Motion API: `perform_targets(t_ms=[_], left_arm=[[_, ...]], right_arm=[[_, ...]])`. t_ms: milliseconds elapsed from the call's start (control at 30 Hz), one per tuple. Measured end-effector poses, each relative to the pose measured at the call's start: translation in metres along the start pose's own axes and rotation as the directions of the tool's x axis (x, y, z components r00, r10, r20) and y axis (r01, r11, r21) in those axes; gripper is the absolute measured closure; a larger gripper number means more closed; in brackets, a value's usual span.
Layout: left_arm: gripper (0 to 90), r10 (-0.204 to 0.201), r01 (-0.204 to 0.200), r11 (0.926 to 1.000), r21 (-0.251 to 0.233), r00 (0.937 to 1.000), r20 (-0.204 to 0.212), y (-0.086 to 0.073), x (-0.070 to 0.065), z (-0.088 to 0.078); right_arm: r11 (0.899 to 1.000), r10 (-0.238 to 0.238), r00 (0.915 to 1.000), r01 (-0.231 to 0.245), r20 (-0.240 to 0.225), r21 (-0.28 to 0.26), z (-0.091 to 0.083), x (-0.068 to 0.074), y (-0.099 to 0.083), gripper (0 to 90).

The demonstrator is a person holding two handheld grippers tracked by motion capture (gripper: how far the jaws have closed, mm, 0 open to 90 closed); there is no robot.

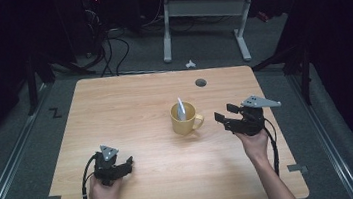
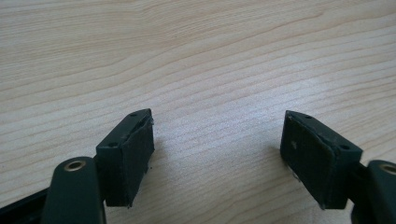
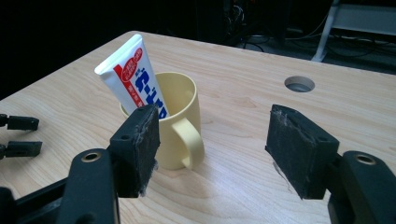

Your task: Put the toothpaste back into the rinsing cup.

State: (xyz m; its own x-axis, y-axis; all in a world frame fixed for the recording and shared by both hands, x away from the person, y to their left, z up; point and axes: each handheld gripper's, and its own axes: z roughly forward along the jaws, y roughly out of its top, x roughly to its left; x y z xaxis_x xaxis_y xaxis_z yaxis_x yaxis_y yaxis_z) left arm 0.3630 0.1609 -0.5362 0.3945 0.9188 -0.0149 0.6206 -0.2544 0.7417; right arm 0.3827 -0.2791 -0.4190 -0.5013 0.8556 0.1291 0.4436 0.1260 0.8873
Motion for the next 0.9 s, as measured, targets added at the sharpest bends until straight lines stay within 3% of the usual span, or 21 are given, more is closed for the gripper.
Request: perform_targets(t_ms=[900], left_arm=[[26.2, 0.001, -0.001, 1.0000, 0.000, 1.0000, -0.001, 0.000, 0.000, 0.000]], right_arm=[[0.996, 0.091, 0.9955, -0.091, 0.029, 0.024, -0.009, -0.018, -0.043, 35.4]])
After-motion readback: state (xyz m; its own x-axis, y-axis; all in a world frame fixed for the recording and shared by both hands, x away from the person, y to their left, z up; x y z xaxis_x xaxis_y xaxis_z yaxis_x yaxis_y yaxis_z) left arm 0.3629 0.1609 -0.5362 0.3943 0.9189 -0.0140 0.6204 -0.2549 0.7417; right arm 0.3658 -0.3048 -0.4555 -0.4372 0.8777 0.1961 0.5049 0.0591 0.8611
